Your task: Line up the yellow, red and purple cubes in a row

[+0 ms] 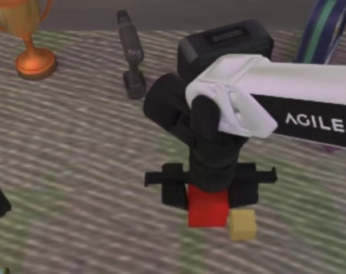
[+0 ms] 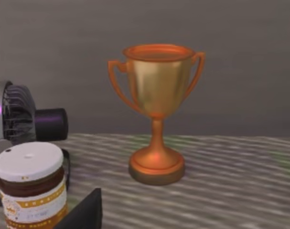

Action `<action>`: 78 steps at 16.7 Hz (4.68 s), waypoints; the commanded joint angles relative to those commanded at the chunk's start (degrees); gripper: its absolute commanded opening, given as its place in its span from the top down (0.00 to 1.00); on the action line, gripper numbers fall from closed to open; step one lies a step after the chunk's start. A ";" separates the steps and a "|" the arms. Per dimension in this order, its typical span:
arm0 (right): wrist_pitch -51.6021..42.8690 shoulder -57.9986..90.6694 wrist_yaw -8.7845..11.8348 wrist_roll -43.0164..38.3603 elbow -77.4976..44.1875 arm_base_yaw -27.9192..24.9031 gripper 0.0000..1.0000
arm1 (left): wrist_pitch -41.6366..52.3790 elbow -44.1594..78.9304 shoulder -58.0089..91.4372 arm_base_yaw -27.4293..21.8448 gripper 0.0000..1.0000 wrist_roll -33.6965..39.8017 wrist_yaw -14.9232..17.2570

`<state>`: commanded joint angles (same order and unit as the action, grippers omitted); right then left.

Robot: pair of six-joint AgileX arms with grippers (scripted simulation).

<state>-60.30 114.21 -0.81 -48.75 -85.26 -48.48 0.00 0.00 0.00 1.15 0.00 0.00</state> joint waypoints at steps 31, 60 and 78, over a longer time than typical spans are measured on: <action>14.00 5.38 -0.13 -0.31 8.58 -0.45 0.00 | 0.00 0.00 0.00 0.00 0.00 0.00 0.00; -6.71 11.46 0.32 41.68 -15.48 26.13 0.00 | 0.00 0.00 0.00 0.00 0.00 0.00 0.00; -2.59 18.35 0.58 68.46 -20.22 45.47 0.00 | 0.00 0.00 0.00 0.00 0.00 0.00 0.00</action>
<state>-62.89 132.55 -0.24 19.71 -105.48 -3.01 0.00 0.00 0.00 1.15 0.00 0.00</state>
